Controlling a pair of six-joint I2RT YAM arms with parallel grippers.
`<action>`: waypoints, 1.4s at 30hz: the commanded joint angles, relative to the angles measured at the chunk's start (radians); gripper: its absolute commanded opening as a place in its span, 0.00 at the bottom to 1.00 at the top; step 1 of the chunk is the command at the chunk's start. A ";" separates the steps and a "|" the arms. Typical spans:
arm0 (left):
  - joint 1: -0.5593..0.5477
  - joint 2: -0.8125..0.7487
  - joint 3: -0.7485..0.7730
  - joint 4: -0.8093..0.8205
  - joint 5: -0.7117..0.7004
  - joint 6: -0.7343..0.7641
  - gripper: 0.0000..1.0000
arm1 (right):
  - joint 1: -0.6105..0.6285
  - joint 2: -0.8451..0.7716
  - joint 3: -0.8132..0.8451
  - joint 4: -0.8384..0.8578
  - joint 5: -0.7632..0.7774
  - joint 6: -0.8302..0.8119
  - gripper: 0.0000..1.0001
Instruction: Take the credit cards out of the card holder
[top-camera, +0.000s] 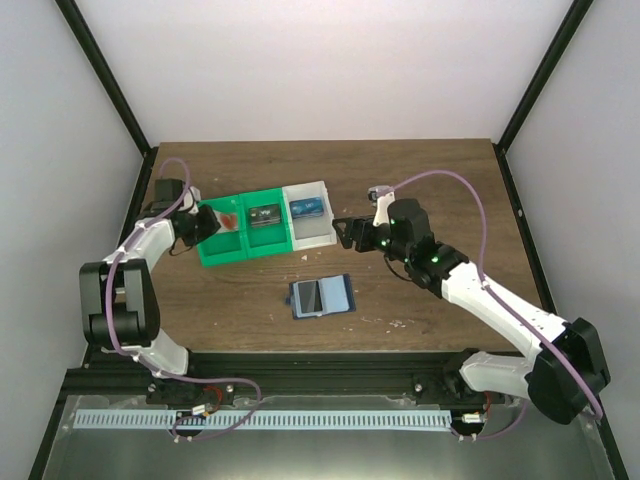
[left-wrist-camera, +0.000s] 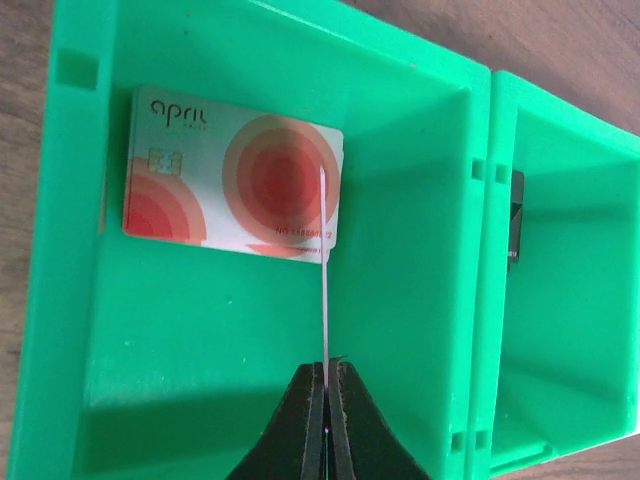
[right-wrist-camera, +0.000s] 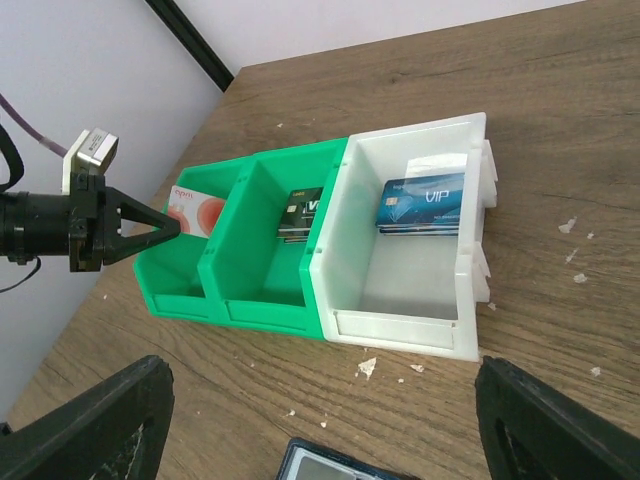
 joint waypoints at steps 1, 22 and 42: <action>0.006 0.040 0.045 0.031 0.017 0.028 0.00 | 0.000 -0.018 0.015 -0.028 0.032 -0.004 0.84; 0.006 0.138 0.088 0.052 0.006 0.041 0.04 | -0.001 0.018 0.037 -0.025 0.074 -0.053 0.85; 0.006 0.123 0.149 0.024 -0.076 0.008 0.26 | -0.002 0.023 0.050 -0.045 0.075 -0.066 0.85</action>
